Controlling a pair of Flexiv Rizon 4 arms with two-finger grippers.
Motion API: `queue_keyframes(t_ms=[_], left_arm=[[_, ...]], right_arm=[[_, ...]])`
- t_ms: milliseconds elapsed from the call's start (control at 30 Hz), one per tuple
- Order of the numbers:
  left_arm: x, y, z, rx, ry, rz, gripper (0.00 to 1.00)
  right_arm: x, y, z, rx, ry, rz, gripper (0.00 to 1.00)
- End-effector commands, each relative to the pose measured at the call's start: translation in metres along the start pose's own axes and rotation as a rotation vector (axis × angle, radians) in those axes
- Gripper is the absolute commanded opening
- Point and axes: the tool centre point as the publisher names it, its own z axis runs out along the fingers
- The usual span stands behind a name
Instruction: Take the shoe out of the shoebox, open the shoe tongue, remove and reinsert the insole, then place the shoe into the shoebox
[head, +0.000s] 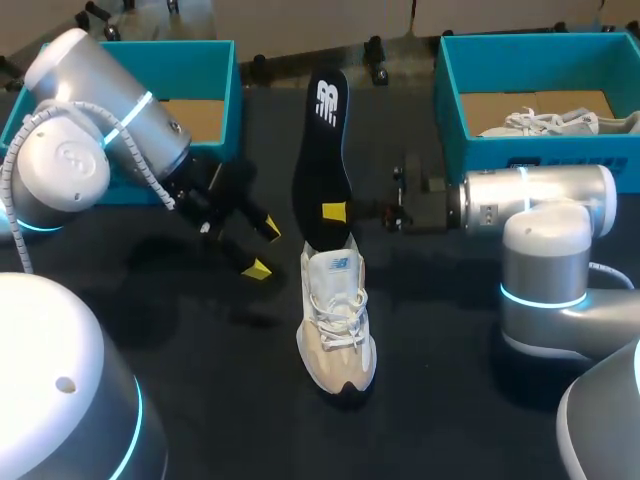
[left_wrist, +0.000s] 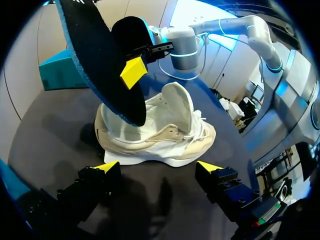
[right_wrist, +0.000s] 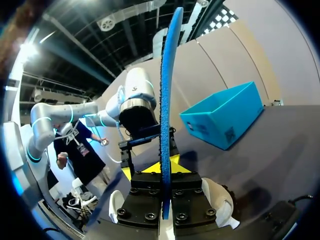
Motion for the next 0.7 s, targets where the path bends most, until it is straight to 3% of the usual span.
queue_keyframes(t_ms=[33,700], left_arm=[[0.0,0.0,0.0,-0.004,0.0,0.0,1.0],[-0.003,-0.001,0.0,0.003,-0.035,-0.003,1.0]], right_arm=[[-0.001,-0.002,0.003,0.001,-0.003,-0.006,0.0],[-0.015,-0.027,0.007,0.024,-0.011,-0.034,0.0]])
